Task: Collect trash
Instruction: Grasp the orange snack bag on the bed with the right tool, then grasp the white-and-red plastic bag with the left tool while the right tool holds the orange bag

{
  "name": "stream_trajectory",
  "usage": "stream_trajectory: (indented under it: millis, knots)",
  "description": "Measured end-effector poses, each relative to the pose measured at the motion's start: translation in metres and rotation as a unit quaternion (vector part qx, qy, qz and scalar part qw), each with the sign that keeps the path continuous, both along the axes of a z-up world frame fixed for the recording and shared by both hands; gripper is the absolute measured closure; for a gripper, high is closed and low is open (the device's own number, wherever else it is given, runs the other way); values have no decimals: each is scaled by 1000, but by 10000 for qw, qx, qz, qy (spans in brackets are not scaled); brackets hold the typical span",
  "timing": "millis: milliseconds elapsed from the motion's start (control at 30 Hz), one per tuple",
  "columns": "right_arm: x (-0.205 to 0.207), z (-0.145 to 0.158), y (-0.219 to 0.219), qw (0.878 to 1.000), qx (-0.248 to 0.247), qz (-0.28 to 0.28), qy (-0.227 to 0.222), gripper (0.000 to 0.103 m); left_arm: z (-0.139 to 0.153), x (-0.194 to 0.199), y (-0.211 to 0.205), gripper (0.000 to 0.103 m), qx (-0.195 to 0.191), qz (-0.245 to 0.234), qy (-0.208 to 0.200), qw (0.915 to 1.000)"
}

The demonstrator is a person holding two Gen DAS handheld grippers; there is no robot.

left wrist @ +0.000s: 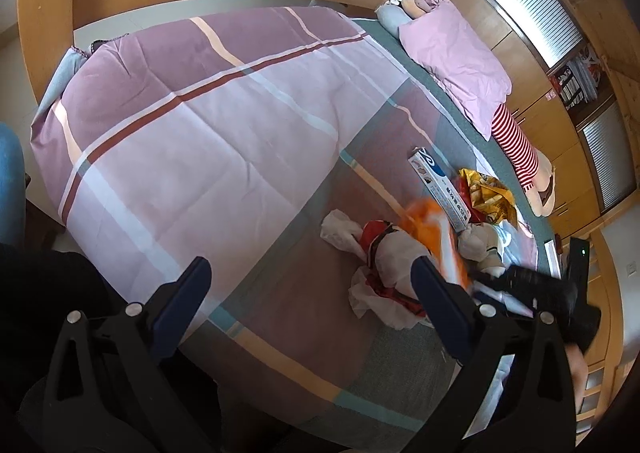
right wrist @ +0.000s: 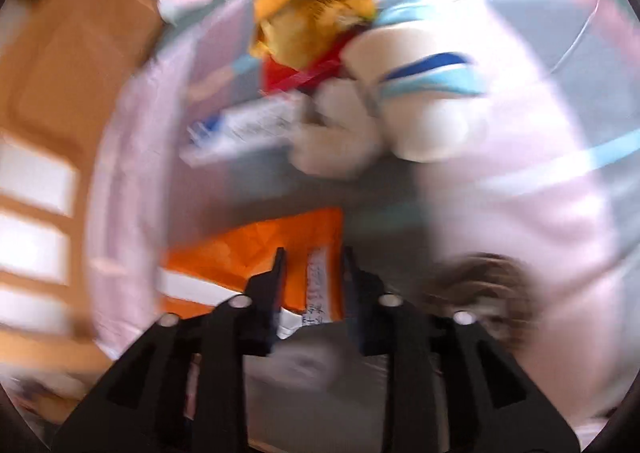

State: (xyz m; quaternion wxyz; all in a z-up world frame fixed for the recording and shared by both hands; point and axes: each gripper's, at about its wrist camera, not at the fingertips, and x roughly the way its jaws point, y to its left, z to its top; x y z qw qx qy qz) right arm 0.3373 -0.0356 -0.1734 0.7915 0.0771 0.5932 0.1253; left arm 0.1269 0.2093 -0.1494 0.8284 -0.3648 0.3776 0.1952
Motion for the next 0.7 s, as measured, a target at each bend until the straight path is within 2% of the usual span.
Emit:
stream_trajectory:
  millis: [33, 100, 167, 267, 333, 400, 433, 467, 500, 533, 567, 600, 700]
  knots:
    - [-6, 8, 6, 9983, -369, 339, -298, 43, 0, -1, 0, 4, -5, 5, -13, 10000]
    - [-19, 21, 25, 9837, -1051, 1074, -991, 25, 0, -2, 1, 4, -11, 35, -31, 10000]
    - [-32, 23, 55, 9544, -1633, 2011, -1484, 22, 0, -3, 1, 4, -24, 78, -50, 10000]
    - [-39, 4, 86, 9199, -1895, 3101, -1475, 22, 0, -3, 1, 4, -39, 93, -65, 9999]
    - [-36, -13, 106, 9000, -2129, 3490, -1510, 22, 0, -3, 1, 4, -13, 99, -71, 9999]
    - [-26, -26, 120, 8903, -2314, 3584, -1595, 22, 1, -3, 0, 4, 4, 105, -87, 9999]
    - [-20, -31, 125, 8921, -2293, 3551, -1599, 22, 1, -3, 1, 4, -2, 110, -96, 9999]
    - [-13, -34, 127, 8999, -2159, 3454, -1556, 23, 1, -4, 1, 4, -12, 117, -101, 9999]
    - [-8, -35, 125, 9103, -1965, 3332, -1473, 33, 1, -4, 1, 4, -22, 131, -106, 9999]
    - [0, -33, 121, 9277, -1557, 3140, -1283, 43, 1, -5, 2, 4, -32, 152, -108, 9998]
    - [3, -33, 115, 9363, -1364, 3001, -1215, 62, 1, -5, 3, 4, -41, 172, -109, 9998]
    - [4, -30, 111, 9416, -1279, 2893, -1153, 68, 0, -5, 4, 4, -51, 186, -108, 9998]
    - [5, -26, 103, 9520, -1143, 2662, -993, 78, 0, -5, 4, 4, -69, 187, -105, 9997]
